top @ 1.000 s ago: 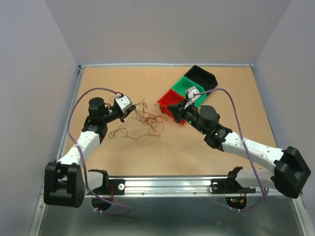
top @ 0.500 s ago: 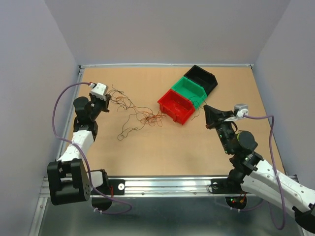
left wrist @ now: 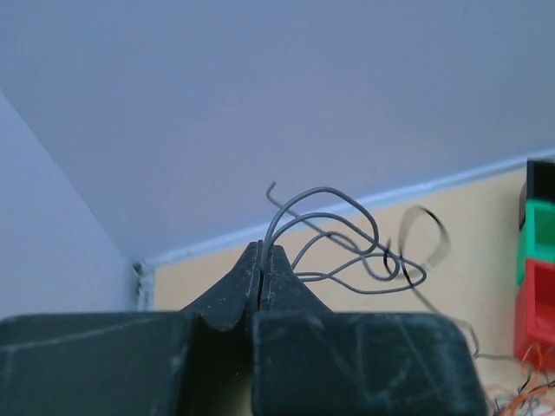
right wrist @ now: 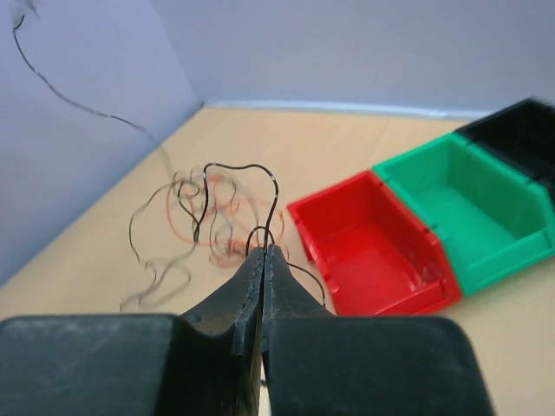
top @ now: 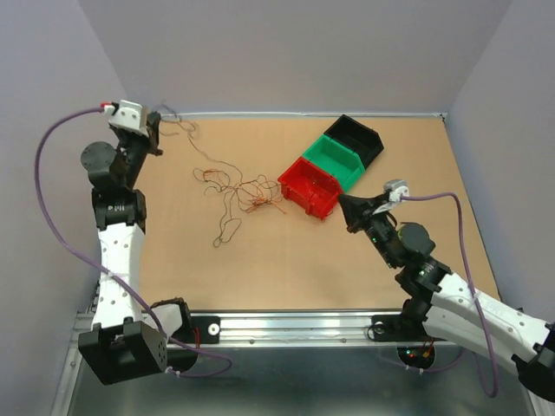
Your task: Untangle the cables
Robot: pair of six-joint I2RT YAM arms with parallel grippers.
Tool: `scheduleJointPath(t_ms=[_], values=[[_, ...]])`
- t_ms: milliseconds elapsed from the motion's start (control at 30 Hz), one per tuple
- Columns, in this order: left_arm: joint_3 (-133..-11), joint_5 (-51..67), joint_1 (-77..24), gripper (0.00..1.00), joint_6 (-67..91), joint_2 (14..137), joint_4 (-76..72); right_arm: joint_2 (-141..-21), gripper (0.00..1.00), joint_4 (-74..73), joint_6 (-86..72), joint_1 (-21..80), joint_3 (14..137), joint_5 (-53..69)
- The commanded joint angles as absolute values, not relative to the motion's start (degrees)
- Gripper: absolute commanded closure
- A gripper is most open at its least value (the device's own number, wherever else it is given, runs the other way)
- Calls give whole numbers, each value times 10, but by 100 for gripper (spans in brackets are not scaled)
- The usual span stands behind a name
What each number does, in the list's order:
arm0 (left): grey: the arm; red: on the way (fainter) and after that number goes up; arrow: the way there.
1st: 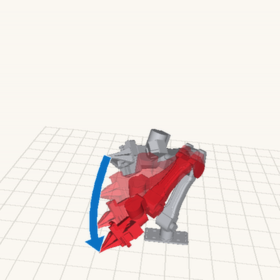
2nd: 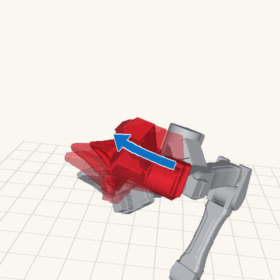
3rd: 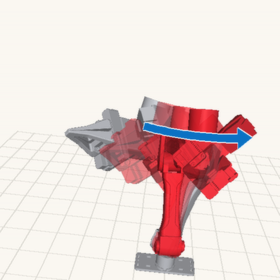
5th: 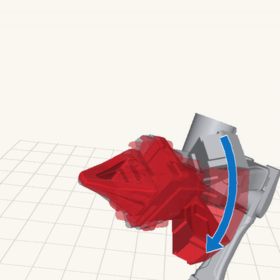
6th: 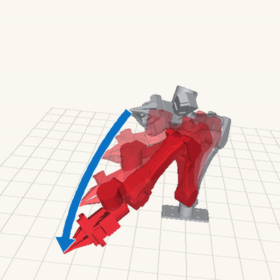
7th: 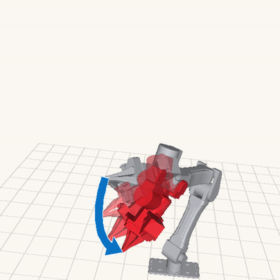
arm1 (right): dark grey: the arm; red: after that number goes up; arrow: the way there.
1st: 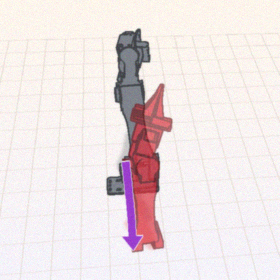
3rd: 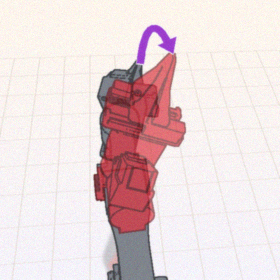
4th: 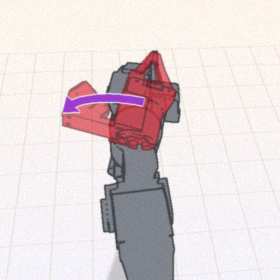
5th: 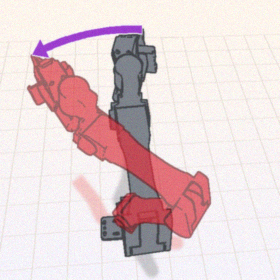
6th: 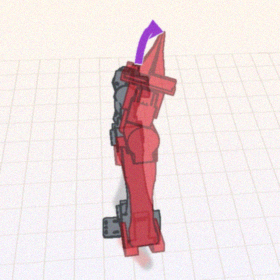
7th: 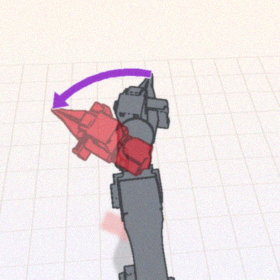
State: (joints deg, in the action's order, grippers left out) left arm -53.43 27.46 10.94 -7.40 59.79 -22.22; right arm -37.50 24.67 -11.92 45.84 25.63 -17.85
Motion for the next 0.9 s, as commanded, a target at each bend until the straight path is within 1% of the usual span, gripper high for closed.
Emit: scheduleJointPath(t_ms=[0,67,100,133,167,200,233,333,367,400,433,467,500,533,600,667,767,800,867], values=[[-662,287,108,100,-72,584,-172,-431,100,246,-127,461,262,-78],[-720,290,109,100,-75,595,-148,-461,99,246,-125,461,263,-19],[-736,294,108,100,-75,598,-141,-471,100,250,-125,461,264,-18],[-761,302,110,100,-76,599,-136,-481,99,253,-120,460,265,35],[-767,320,109,100,-78,599,-134,-493,99,256,-117,461,267,58],[-770,367,108,100,-82,595,-136,-504,96,258,-114,461,276,81],[-769,390,109,100,-77,592,-146,-524,96,260,-108,461,281,118],[-759,439,109,100,-56,576,-166,-549,96,269,-100,460,295,156],[-755,447,109,100,-42,573,-176,-560,93,273,-93,461,296,163],[-755,464,107,100,-38,571,-177,-566,74,277,-88,461,300,175],[-755,475,108,100,-34,571,-178,-571,56,278,-80,460,307,211],[-752,485,107,100,-26,571,-178,-584,27,279,-65,461,313,230],[-744,510,107,100,-20,573,-181,-589,20,282,-56,460,325,249],[-736,525,105,100,-12,572,-185,-594,17,283,-55,460,331,251],[-716,554,83,100,-5,572,-198,-606,17,294,-52,460,344,237],[-685,548,58,100,-13,572,-200,-613,17,295,-46,461,359,225],[-644,502,-16,100,-58,577,-200,-609,17,295,-42,460,374,200],[-636,469,-32,100,-75,585,-200,-598,16,296,-45,461,372,167],[-635,445,-74,100,-87,618,-200,-582,16,298,-62,461,364,114]])
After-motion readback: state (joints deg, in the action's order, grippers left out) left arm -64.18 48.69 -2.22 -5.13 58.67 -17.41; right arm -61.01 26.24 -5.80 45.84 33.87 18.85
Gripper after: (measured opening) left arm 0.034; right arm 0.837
